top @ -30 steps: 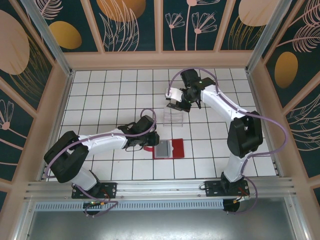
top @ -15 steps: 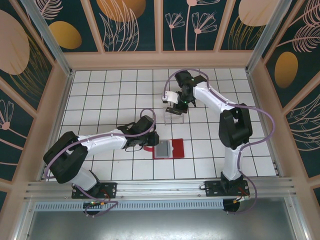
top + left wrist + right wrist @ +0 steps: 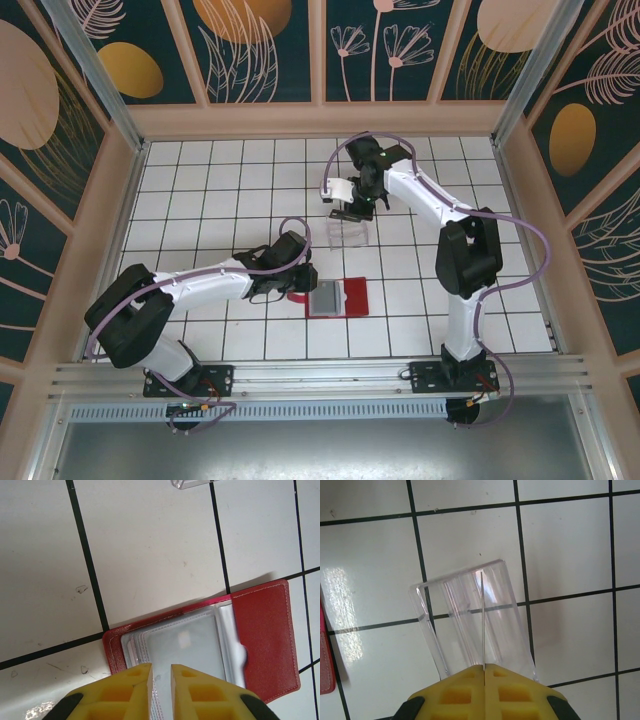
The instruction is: Take the credit cards out of the card holder
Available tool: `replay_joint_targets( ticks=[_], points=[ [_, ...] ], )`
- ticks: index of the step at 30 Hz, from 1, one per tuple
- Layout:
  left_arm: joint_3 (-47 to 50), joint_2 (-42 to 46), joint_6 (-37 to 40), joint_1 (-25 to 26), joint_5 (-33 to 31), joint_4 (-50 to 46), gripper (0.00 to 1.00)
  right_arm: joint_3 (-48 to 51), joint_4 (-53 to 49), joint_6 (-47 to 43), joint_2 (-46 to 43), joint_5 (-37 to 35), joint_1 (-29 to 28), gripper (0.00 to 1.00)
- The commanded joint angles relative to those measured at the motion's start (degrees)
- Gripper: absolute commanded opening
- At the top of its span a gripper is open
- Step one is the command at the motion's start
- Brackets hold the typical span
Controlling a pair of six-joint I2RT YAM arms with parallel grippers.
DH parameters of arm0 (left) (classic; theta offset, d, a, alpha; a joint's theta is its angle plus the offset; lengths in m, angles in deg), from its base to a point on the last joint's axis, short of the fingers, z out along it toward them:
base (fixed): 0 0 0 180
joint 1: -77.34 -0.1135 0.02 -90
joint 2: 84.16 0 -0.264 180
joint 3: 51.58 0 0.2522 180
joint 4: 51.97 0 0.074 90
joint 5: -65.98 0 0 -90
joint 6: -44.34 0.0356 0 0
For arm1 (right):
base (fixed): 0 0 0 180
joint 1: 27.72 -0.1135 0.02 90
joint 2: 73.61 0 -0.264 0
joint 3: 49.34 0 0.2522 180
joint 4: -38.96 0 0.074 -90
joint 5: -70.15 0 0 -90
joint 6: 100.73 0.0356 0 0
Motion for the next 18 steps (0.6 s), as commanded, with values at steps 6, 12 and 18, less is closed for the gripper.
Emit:
replay_joint_targets(
  ticks=[6,12,18],
  points=[
    [0.5,1.9,-0.4,0.2,-1.5,-1.1,0.19,-4.2,-0.9,-3.2,2.0,-1.6,0.2,0.0],
    [0.6,2.2,-0.7,0.2,-1.5,-1.1,0.19,-4.4,-0.6,-4.7,2.5,-0.9,0.5,0.0],
    [0.5,2.2,-0.5,0.3,-1.5,-1.2,0.19,-2.1,0.1,-5.2,3.6,0.8,1.9,0.0]
  ],
)
